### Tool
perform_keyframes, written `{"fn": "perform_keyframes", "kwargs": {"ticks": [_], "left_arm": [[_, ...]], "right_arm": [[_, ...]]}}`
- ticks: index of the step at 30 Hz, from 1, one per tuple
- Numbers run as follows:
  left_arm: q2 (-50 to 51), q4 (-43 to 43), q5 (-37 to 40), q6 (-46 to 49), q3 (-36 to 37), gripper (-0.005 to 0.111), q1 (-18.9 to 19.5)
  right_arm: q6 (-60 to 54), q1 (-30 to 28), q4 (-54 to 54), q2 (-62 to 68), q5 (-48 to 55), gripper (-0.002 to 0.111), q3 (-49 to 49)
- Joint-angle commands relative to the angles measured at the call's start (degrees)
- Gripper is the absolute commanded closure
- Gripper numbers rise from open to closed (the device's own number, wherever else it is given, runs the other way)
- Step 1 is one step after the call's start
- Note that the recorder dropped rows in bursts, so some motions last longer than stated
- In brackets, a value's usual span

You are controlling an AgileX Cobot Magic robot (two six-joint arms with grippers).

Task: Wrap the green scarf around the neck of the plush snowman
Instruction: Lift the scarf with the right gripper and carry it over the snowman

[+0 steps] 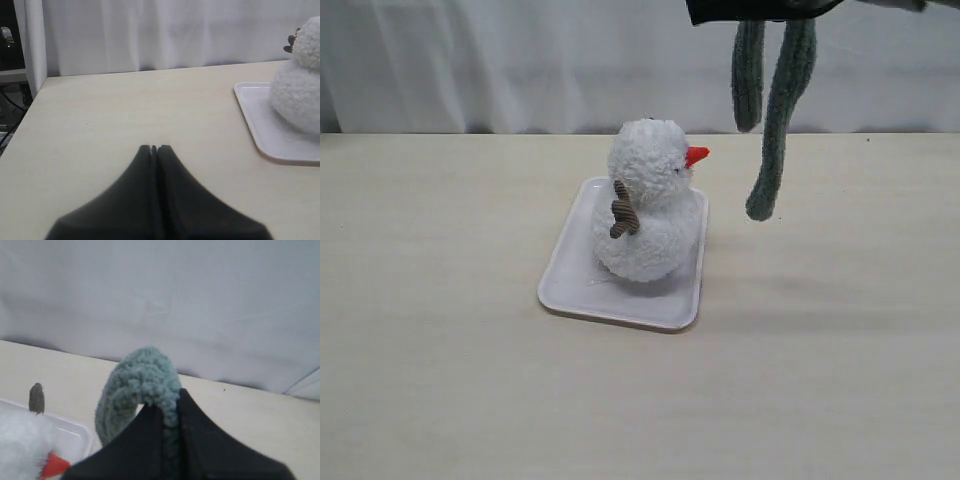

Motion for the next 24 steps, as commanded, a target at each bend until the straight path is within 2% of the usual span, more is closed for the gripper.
{"fn": "perform_keyframes", "kwargs": {"ticks": [1,5,11,17,19,21,24], "left_arm": [[-0.2,-0.1,-0.4,-0.1,0.2,0.107,-0.4],[-0.2,-0.1,-0.4,-0.1,0.2,0.107,-0.4],[-0.2,-0.1,-0.4,-0.1,0.2,0.107,-0.4],[-0.2,-0.1,-0.4,-0.1,0.2,0.107,-0.4],[-0.2,-0.1,-0.4,-0.1,0.2,0.107,-0.4],[-0.2,-0.1,-0.4,-0.1,0.2,0.107,-0.4],[-0.2,-0.1,-0.4,-0.1,0.2,0.107,-0.4]], "right_arm": [[-7.0,-1.1,12.7,8.0,1.3,0.104,-9.3],[-12.6,-1.1,22.0,16.3,3.0,0.104,-17.5],[-13.3,-1.1,26.4,25.6,4.8,0.104,-25.0],[-13.3,-1.1,19.6,27.1,7.0,0.104,-25.1],[-13.3,-1.1,12.0,27.0,13.6,0.104,-25.1],[-13.3,-1.4,8.0,26.9,15.7,0.104,-25.1],[-13.3,-2.4,10.7,26.5,14.1,0.104,-25.1]]}}
